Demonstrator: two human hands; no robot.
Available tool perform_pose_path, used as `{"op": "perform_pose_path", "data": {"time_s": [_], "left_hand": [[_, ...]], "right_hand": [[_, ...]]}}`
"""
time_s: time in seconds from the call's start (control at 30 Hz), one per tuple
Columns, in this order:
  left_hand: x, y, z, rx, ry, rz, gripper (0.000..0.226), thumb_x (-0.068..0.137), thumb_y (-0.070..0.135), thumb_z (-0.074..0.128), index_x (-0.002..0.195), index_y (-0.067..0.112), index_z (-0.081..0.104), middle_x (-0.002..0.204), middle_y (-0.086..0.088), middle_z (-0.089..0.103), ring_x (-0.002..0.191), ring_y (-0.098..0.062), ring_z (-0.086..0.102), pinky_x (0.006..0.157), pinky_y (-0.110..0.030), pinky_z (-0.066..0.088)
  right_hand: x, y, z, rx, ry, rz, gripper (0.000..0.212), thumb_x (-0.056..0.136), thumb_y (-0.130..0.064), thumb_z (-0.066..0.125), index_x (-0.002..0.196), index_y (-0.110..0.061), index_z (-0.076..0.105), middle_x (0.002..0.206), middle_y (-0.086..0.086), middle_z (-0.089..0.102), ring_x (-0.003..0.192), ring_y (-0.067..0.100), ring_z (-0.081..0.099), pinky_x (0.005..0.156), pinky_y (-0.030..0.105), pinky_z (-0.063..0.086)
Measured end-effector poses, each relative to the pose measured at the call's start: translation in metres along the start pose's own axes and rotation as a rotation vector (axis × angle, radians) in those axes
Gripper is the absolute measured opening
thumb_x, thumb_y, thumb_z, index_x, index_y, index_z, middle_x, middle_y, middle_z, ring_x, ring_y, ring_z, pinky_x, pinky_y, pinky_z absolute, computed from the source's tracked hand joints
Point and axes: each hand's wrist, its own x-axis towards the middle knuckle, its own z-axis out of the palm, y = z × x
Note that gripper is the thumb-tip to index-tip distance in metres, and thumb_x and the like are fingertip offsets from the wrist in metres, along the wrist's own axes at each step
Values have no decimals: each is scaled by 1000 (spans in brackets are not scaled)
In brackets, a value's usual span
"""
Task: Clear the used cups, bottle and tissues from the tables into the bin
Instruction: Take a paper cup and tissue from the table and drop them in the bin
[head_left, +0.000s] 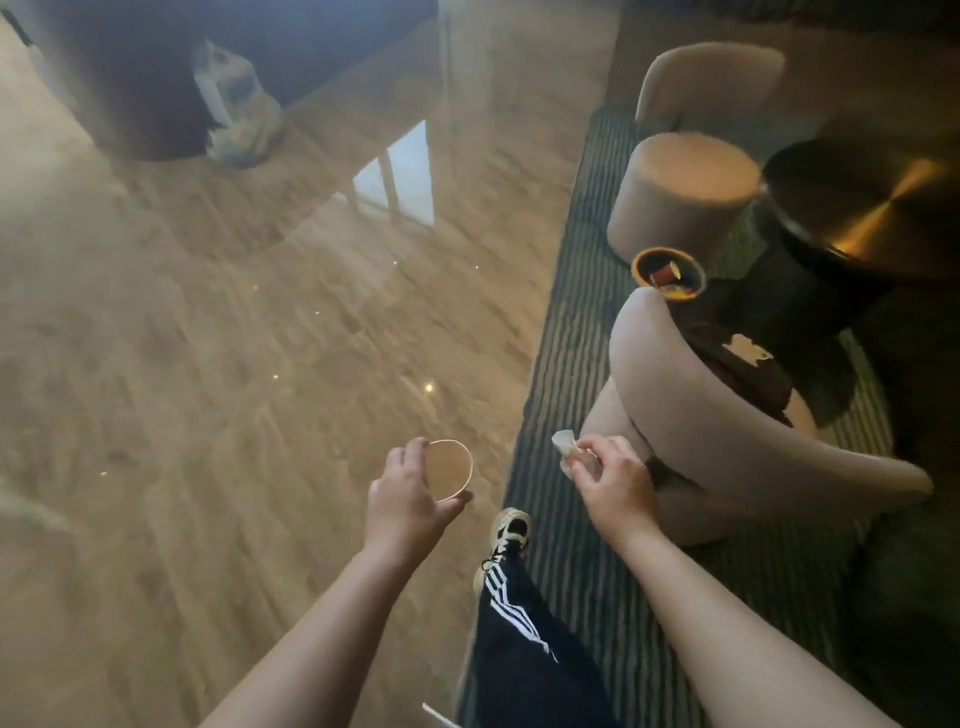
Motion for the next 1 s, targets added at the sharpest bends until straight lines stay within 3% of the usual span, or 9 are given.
{"op": "perform_pose_path", "data": {"time_s": [0.2,0.37,0.7,0.83,1.0], "left_hand": [[176,43,31,-22,-13,107,78,67,53,76,129,18,45,117,-4,54,99,-26,58,86,-39,45],[317,94,41,-26,-32,150,77,67,53,75,130,21,44,114,-1,53,96,-25,57,85,-37,42],[547,153,75,-7,-134,264,78,64,55,75,128,24,44,114,0,54,95,-26,58,83,-38,43],[659,173,97,-30,-196,365,74,63,57,73,124,30,41,109,2,53,90,-25,58,78,-35,42],[784,213,108,-5,-314,536,72,64,57,73,122,34,37,112,3,52,89,-23,56,78,-37,45]], "right_hand": [[164,-8,1,17,18,36,23,89,-26,60,108,-14,63,107,3,58,92,15,55,78,23,44],[298,-23,-16,28,25,78,25,90,-24,59,112,-14,62,112,3,57,102,18,55,90,37,49],[491,-15,-22,45,156,280,23,89,-25,60,108,-13,63,109,5,57,97,22,57,85,36,49],[577,-9,-12,22,229,375,22,89,-25,59,107,-13,63,109,6,56,96,22,56,78,29,43],[667,-19,-6,-14,297,508,26,90,-28,56,112,-14,62,115,5,55,101,22,54,80,30,43]]}}
